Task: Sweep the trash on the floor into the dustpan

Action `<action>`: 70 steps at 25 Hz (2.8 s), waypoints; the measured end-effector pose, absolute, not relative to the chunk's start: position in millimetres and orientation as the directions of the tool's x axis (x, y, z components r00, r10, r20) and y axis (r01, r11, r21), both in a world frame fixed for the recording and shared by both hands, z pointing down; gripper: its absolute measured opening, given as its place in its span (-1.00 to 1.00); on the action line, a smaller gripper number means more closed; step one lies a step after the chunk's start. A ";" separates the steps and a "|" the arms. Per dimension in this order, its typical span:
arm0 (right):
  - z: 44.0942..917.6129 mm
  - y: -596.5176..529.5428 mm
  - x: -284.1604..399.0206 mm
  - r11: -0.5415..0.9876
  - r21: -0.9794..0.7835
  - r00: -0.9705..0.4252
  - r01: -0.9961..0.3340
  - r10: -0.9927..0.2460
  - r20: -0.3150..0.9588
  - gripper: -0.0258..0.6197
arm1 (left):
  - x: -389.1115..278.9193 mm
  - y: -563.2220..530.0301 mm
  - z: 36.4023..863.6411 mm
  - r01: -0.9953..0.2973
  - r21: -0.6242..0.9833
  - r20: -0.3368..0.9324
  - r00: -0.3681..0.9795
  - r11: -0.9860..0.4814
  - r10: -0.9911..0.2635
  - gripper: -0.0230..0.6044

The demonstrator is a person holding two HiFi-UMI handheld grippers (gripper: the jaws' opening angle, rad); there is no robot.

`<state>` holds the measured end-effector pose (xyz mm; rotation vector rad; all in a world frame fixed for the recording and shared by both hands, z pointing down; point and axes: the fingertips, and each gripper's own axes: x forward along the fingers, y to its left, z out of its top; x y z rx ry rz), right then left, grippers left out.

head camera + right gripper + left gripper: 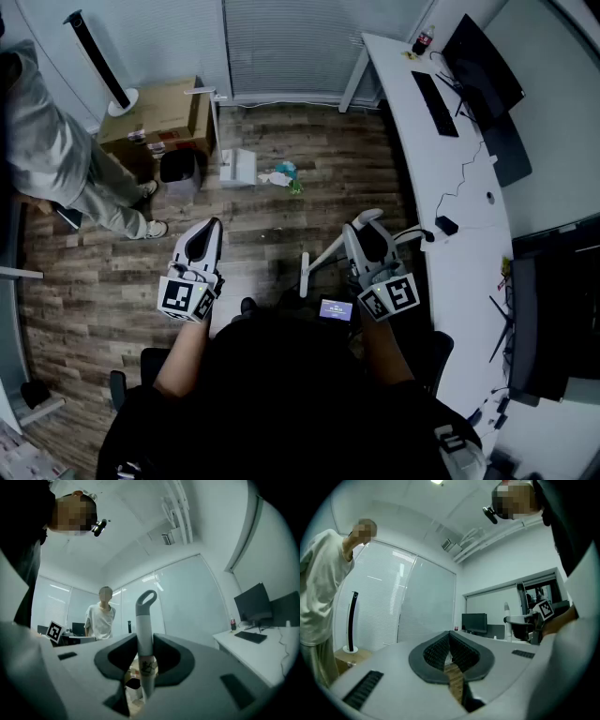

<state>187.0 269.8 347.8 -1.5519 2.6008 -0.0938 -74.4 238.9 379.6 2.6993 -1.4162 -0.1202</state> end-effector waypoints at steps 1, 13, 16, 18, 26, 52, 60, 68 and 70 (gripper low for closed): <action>347.9 268.3 189.8 0.472 -0.112 -0.467 -0.874 -0.881 -0.068 -0.59 | -74.1 238.2 381.6 -0.819 0.116 -0.028 0.562 -0.562 -0.826 -0.94; 361.4 255.8 193.6 0.520 -0.151 -0.511 -0.841 -0.854 -0.098 -0.58 | -64.0 233.8 398.1 -0.836 0.104 -0.026 0.540 -0.539 -0.842 -0.94; 373.2 258.5 206.3 0.502 -0.162 -0.500 -0.849 -0.864 -0.061 -0.58 | -51.9 239.2 410.1 -0.821 0.118 -0.024 0.560 -0.558 -0.828 -0.94; 373.5 261.3 204.5 0.485 -0.177 -0.484 -0.857 -0.874 -0.048 -0.58 | -53.5 242.7 412.1 -0.813 0.113 0.016 0.576 -0.571 -0.817 -0.94; 354.1 231.2 191.9 0.540 -0.168 -0.525 -0.825 -0.842 -0.125 -0.57 | -74.4 226.6 384.6 -0.859 0.051 -0.026 0.509 -0.510 -0.860 -0.94; 371.1 172.8 254.7 0.545 -0.182 -0.531 -0.818 -0.838 -0.123 -0.57 | -64.3 191.4 396.2 -0.919 0.048 0.008 0.392 -0.391 -0.920 -0.94; 387.7 109.1 264.0 0.500 -0.225 -0.499 -0.836 -0.864 -0.064 -0.57 | -69.7 123.3 426.0 -0.913 0.096 0.037 0.402 -0.397 -0.915 -0.94; 381.2 26.9 251.3 0.540 -0.303 -0.526 -0.785 -0.840 -0.135 -0.54 | -97.5 19.0 431.3 -0.893 0.149 0.051 0.436 -0.425 -0.898 -0.94; 378.8 4.9 248.8 0.515 -0.300 -0.503 -0.803 -0.856 -0.124 -0.54 | -106.3 -5.8 433.9 -0.885 0.158 0.056 0.451 -0.438 -0.891 -0.94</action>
